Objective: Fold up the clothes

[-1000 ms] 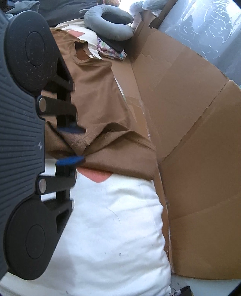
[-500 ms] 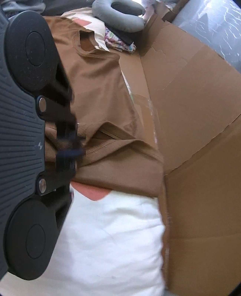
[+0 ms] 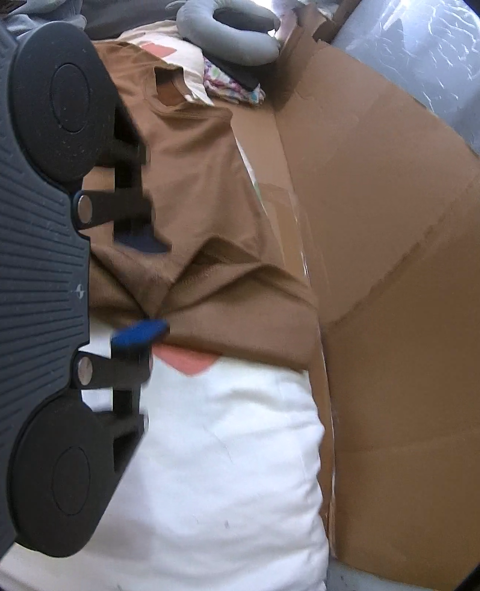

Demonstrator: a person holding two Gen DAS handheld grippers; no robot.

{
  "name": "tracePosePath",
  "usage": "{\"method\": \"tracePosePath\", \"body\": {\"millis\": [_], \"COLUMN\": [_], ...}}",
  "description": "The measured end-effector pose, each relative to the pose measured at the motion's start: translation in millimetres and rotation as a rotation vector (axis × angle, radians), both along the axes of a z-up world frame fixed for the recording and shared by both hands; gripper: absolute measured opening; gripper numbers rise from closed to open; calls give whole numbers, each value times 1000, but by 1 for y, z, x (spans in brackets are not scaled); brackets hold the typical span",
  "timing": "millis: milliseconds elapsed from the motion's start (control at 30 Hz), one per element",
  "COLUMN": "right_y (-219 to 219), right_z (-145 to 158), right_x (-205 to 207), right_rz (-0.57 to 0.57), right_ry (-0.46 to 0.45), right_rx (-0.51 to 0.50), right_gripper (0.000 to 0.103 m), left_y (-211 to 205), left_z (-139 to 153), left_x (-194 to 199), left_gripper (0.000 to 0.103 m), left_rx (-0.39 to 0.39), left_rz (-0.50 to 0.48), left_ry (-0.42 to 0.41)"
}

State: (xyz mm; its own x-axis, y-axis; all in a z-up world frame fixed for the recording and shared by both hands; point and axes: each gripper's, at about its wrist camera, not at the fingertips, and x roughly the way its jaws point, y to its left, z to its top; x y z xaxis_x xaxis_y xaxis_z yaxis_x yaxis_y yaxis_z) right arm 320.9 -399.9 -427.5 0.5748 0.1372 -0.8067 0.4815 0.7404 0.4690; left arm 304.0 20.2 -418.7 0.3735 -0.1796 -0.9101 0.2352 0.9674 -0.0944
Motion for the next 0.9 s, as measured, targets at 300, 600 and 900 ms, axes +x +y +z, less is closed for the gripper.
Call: {"method": "tracePosePath", "body": {"millis": [300,600,900], "right_y": [13,6,-16], "right_z": [-11,3,31], "right_x": [18,10,-32], "right_rz": [28,38,-38], "right_ry": [42,11,7], "right_rx": [-15,-65,-199], "right_gripper": [44,4,4], "left_y": [3,8,6], "left_z": [-1,-1,1], "left_x": [0,0,-2], "left_gripper": [65,65,65], "left_rx": [0,-9,-15], "left_rz": [-2,15,12], "left_ry": [3,1,-3]}}
